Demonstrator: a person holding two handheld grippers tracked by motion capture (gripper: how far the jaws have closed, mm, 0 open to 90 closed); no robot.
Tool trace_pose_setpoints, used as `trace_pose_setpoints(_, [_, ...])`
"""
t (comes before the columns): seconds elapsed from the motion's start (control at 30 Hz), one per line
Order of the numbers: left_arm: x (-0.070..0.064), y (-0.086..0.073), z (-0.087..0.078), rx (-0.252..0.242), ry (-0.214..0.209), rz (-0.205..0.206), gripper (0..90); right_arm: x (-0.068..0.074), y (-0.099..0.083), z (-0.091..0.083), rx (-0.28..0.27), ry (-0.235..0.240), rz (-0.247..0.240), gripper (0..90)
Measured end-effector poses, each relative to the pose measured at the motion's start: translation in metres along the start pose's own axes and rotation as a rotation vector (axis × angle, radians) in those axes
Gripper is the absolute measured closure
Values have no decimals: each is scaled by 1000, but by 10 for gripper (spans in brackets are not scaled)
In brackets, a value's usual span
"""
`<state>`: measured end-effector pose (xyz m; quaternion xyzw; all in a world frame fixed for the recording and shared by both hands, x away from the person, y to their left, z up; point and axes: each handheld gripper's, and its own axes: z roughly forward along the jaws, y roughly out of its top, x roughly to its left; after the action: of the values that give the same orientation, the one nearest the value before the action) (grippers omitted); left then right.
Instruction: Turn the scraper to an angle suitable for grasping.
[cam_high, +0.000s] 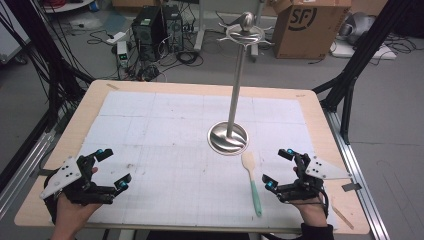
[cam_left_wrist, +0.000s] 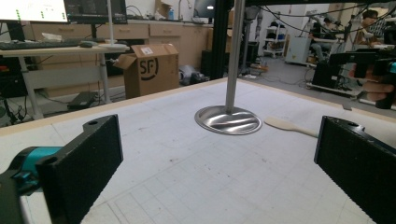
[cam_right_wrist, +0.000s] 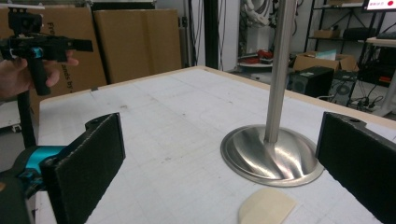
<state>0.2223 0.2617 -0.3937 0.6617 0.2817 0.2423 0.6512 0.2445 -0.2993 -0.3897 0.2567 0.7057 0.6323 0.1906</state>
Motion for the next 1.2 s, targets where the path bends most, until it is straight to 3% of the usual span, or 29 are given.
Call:
trace_pose_setpoints(0.17, [0, -1, 1, 10, 5, -6, 17, 0, 0, 0, 10, 6, 6, 2])
trace_pose_setpoints(0.37, [0, -1, 2, 20, 5, -17, 17, 0, -4, 7, 74, 38, 11, 24])
trace_pose_setpoints(0.4, [0, -1, 2, 21, 4, -17, 16, 0, -5, 8, 93, 59, 12, 89])
trace_pose_setpoints(0.43, [1, -2, 2, 27, 6, -14, 17, 2, -6, 10, 112, 108, -3, 215])
trace_pose_setpoints(0.5, [1, -2, 2, 29, 6, -15, 16, 3, -8, 13, 133, 131, -5, 282])
trace_pose_setpoints(0.63, [0, -3, 4, 36, 4, -17, 17, 6, -11, 18, 183, 161, -6, 515])
trace_pose_setpoints(0.77, [0, -3, 4, 39, 1, -18, 16, 8, -16, 24, 241, 159, -8, 736])
trace_pose_setpoints(0.9, [0, -3, 4, 40, 2, -20, 17, 7, -23, 31, 306, 157, 44, 872])
trace_pose_setpoints(1.2, [-1, -4, 6, 47, -3, -26, 16, 2, -33, 50, 415, 35, 61, 893])
